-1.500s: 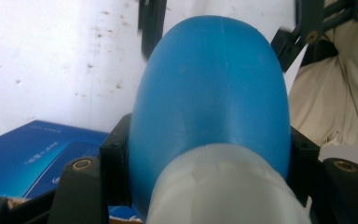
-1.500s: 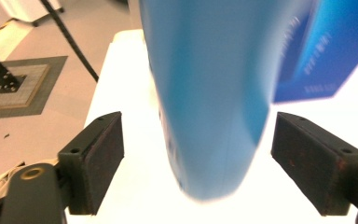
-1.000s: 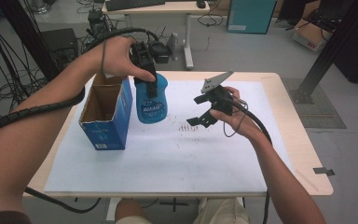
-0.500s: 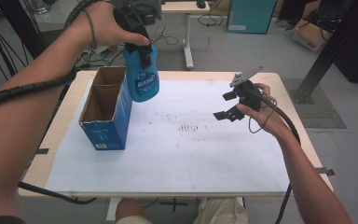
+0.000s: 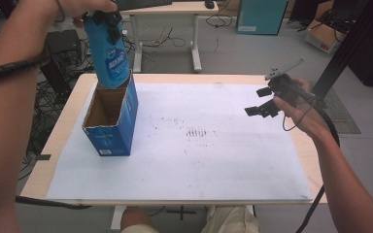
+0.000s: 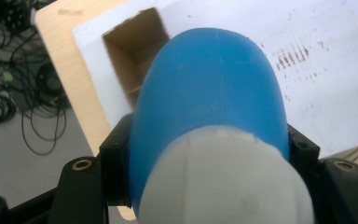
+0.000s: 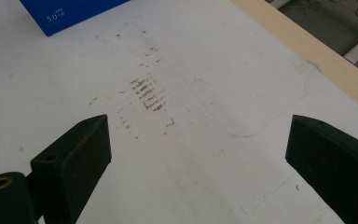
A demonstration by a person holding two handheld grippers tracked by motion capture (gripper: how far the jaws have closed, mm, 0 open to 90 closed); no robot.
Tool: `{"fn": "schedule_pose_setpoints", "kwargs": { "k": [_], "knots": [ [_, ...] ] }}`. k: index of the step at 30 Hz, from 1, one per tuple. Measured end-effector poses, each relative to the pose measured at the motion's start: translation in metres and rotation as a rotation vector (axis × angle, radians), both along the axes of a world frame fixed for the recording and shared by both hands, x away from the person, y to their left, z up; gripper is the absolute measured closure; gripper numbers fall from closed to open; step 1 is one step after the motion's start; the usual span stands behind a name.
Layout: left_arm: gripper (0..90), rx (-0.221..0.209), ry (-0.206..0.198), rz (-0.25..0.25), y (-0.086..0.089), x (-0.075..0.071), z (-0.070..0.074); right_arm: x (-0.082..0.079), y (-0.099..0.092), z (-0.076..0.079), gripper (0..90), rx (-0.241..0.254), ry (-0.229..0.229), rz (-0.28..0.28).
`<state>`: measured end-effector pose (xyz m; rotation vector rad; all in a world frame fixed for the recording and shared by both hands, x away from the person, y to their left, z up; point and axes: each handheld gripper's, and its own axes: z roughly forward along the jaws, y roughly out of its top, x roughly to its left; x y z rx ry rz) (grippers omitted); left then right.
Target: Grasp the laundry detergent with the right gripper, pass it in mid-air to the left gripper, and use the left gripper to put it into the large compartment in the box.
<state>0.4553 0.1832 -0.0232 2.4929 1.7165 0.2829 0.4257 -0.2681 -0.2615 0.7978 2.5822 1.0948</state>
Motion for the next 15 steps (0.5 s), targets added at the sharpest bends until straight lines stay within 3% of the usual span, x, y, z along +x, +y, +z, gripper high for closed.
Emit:
{"fn": "schedule_pose_setpoints", "kwargs": {
  "k": [7, 15],
  "knots": [
    [37.4, 0.004, -0.01, 0.12, 0.018, -0.002, 0.007, -0.006, -0.002, 0.009, 6.6, -0.02, -0.016, -0.002],
    [37.4, -0.043, -0.053, 0.272, 0.037, -0.006, 0.013, -0.01, -0.003, 0.014, 6.6, -0.034, -0.026, -0.01]
  ]
}}
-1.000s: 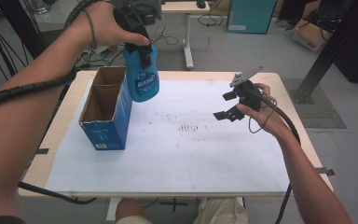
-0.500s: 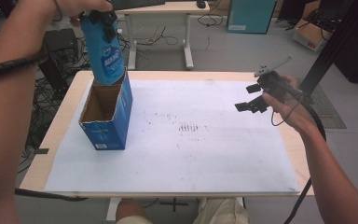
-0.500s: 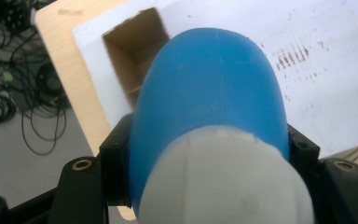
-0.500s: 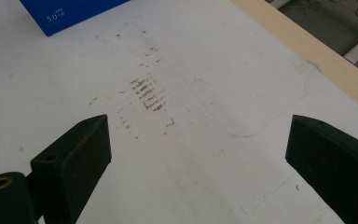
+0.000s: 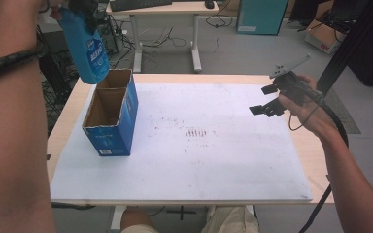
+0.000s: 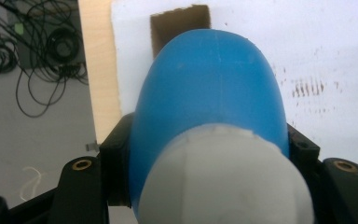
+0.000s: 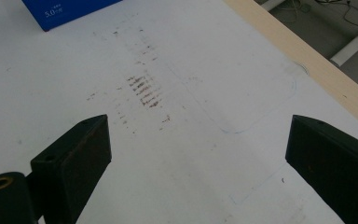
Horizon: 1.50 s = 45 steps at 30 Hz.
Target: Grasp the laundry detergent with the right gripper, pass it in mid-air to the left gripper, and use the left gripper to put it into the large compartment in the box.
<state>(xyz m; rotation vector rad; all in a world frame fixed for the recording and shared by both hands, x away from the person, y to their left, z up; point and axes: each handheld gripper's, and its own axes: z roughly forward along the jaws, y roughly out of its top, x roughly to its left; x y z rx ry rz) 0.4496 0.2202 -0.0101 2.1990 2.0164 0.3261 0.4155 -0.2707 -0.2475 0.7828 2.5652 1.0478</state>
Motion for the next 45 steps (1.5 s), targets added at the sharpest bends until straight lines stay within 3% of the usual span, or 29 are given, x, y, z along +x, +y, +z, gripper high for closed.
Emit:
{"fn": "schedule_pose_setpoints", "kwargs": {
  "k": [5, 20, 32, 45],
  "knots": [
    [37.4, 0.002, -0.022, 0.077, 0.006, -0.002, 0.0, -0.001, 0.001, -0.001, 6.6, -0.012, 0.0, 0.004],
    [37.3, -0.021, -0.03, 0.093, 0.017, -0.005, -0.017, -0.005, 0.01, 0.002, 7.0, -0.017, -0.007, 0.014],
    [37.4, -0.027, 0.014, 0.072, 0.023, -0.001, -0.049, -0.007, 0.019, 0.005, 7.0, -0.027, -0.017, 0.02],
    [37.3, -0.06, 0.047, 0.07, 0.028, 0.003, -0.091, -0.005, 0.025, 0.005, 7.0, -0.036, -0.02, 0.034]
  ]
}}
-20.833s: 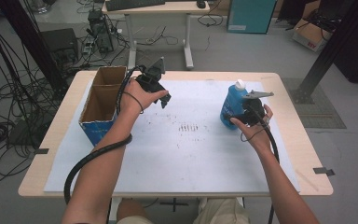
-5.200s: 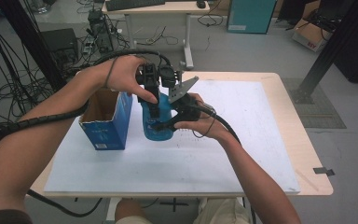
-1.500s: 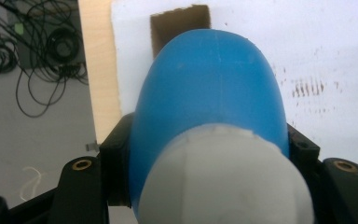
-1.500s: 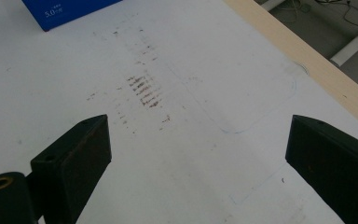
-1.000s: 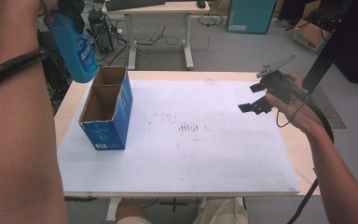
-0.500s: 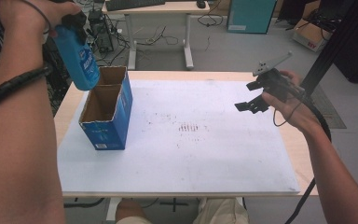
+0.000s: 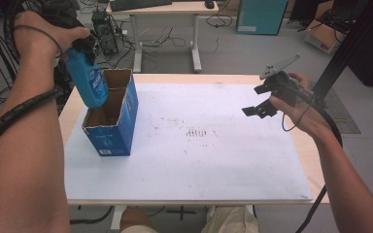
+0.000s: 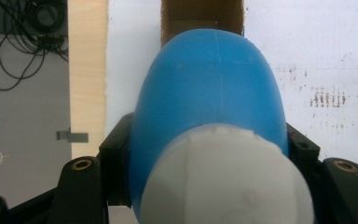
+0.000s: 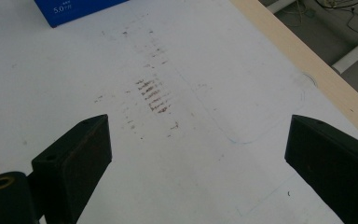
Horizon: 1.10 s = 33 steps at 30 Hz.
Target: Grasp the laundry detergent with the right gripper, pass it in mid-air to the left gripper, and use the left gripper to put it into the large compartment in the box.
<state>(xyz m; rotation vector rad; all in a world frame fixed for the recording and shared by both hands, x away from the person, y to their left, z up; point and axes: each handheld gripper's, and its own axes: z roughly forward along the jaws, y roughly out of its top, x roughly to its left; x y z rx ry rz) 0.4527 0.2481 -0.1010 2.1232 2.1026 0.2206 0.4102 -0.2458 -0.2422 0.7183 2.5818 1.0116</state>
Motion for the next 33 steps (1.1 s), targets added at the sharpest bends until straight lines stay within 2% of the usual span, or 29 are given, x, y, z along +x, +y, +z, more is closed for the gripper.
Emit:
{"fn": "schedule_pose_setpoints", "kwargs": {
  "k": [12, 18, 20, 23, 29, 33],
  "knots": [
    [37.3, -0.016, 0.005, -0.004, -0.004, 0.004, -0.042, 0.001, 0.0, -0.004, 7.0, -0.01, 0.013, -0.013],
    [37.3, -0.005, 0.006, -0.006, -0.006, 0.005, -0.061, 0.004, -0.001, -0.007, 7.0, -0.017, 0.015, -0.003],
    [37.3, -0.015, 0.002, 0.016, -0.007, 0.005, -0.068, 0.003, -0.001, -0.008, 7.0, -0.017, 0.02, -0.015],
    [37.3, -0.019, 0.002, 0.021, -0.006, 0.005, -0.079, 0.004, -0.001, -0.009, 7.0, -0.014, 0.015, -0.008],
    [37.3, -0.009, 0.003, 0.028, -0.007, 0.006, -0.102, 0.005, 0.002, -0.012, 7.0, -0.027, 0.021, -0.003],
    [37.3, -0.004, 0.01, 0.015, -0.006, 0.007, -0.114, 0.007, 0.002, -0.015, 7.0, -0.028, 0.019, 0.004]
  ]
}}
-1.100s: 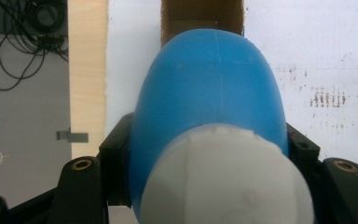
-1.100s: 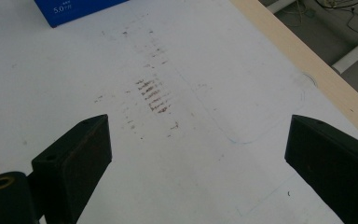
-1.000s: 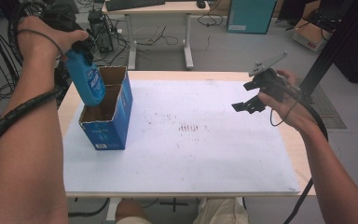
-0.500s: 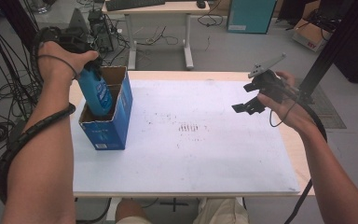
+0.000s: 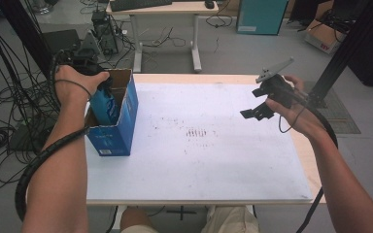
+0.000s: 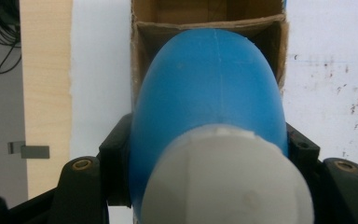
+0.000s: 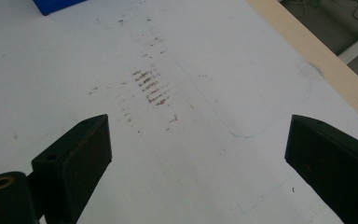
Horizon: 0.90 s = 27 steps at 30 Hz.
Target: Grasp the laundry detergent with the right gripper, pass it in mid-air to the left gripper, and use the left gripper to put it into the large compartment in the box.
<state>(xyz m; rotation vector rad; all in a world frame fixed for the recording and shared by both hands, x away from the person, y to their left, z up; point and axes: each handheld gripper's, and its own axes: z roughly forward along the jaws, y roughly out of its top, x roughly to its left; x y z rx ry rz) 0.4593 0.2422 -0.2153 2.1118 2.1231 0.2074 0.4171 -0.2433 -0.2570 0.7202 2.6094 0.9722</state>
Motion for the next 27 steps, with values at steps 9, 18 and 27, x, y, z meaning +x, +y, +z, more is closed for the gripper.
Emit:
{"fn": "schedule_pose_setpoints", "kwargs": {
  "k": [9, 18, 27],
  "knots": [
    [37.3, 0.006, 0.007, -0.004, -0.004, 0.001, -0.025, 0.003, 0.004, -0.008, 7.0, -0.015, 0.016, 0.002],
    [37.3, 0.005, 0.015, -0.01, -0.006, 0.002, -0.043, 0.006, 0.005, -0.015, 7.1, -0.017, 0.029, 0.002],
    [37.2, 0.004, 0.023, -0.021, -0.008, 0.003, -0.053, 0.007, 0.005, -0.016, 7.1, -0.021, 0.038, -0.007]
  ]
}}
